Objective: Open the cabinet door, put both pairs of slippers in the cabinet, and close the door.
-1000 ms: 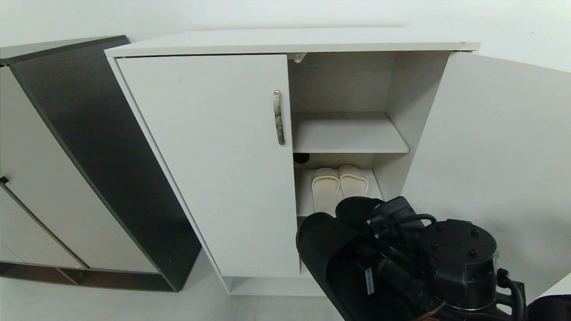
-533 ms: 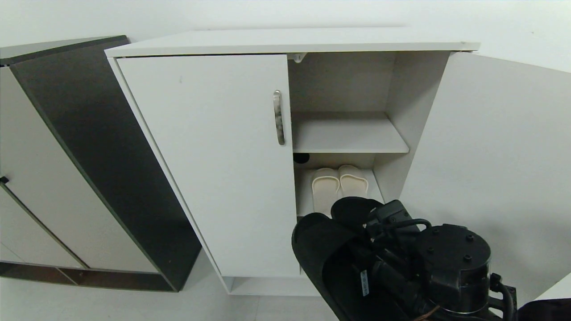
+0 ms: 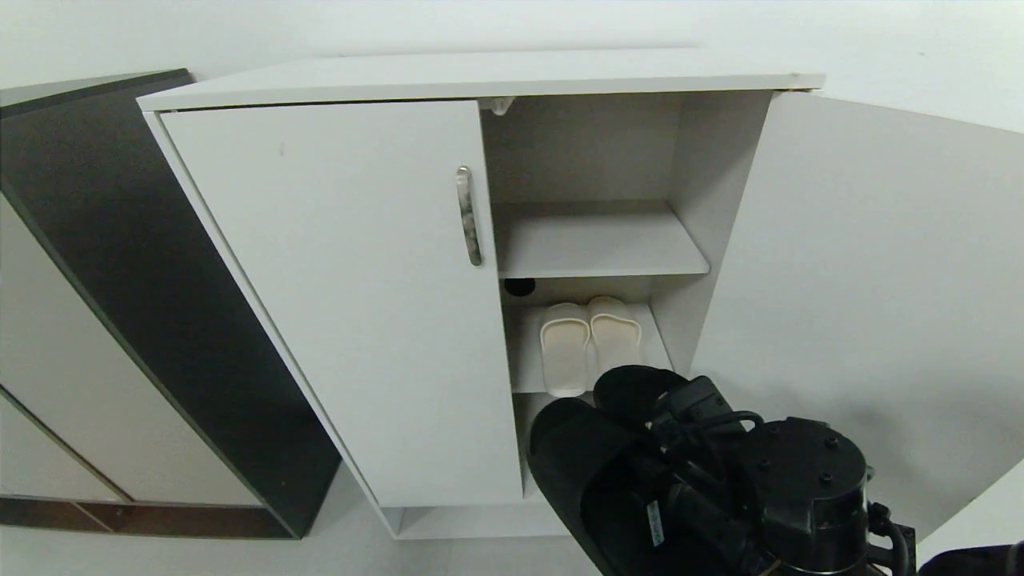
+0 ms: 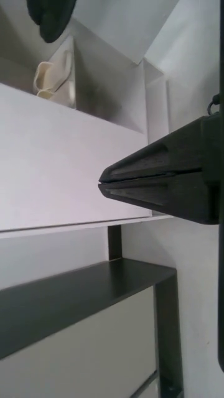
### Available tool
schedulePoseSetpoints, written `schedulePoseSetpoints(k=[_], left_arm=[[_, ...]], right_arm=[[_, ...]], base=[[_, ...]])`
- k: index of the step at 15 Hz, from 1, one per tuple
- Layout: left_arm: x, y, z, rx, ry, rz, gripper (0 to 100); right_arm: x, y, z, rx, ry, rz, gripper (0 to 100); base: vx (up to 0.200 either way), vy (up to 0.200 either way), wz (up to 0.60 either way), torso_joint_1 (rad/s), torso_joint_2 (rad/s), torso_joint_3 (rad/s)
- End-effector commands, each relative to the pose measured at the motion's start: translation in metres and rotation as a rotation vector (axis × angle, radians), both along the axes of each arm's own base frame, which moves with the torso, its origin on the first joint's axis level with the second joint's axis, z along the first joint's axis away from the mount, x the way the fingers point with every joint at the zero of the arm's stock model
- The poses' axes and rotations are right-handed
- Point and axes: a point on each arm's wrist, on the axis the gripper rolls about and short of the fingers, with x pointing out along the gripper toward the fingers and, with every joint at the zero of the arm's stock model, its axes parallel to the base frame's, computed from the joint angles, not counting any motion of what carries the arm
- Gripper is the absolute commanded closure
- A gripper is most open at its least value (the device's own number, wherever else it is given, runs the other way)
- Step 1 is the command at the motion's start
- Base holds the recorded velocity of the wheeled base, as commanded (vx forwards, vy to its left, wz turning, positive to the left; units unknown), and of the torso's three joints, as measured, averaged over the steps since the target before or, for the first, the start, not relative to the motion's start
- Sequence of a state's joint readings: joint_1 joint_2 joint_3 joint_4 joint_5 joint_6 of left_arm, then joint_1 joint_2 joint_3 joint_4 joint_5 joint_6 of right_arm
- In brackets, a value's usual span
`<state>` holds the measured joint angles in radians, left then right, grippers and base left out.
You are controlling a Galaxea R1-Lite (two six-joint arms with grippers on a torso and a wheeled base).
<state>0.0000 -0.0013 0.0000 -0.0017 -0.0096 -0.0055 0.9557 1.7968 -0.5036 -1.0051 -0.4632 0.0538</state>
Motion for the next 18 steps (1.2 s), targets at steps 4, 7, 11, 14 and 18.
schedulePoseSetpoints(k=[4,7,11,14,18], left_arm=[[0.0,0.0,0.0,-0.001,0.001,0.0,100],[0.0,0.0,0.0,0.001,0.001,-0.001,100],[0.0,0.0,0.0,-0.001,0.001,-0.001,100],[0.0,0.0,0.0,-0.001,0.001,0.0,100],[0.0,0.0,0.0,-0.001,0.001,0.0,100]], right_arm=[[0.002,0.006,0.001,-0.006,-0.014,-0.001,100],[0.023,0.034,0.037,0.045,0.021,-0.207,100],[0.02,0.058,0.084,0.074,0.121,-0.363,100],[0.031,0.065,0.115,0.101,0.072,-0.392,100],[0.056,0.059,0.118,0.078,-0.027,-0.443,100]], base=[[0.0,0.0,0.0,0.0,0.0,0.0],[0.0,0.0,0.0,0.0,0.0,0.0],[0.0,0.0,0.0,0.0,0.0,0.0],[0.0,0.0,0.0,0.0,0.0,0.0],[0.0,0.0,0.0,0.0,0.0,0.0]])
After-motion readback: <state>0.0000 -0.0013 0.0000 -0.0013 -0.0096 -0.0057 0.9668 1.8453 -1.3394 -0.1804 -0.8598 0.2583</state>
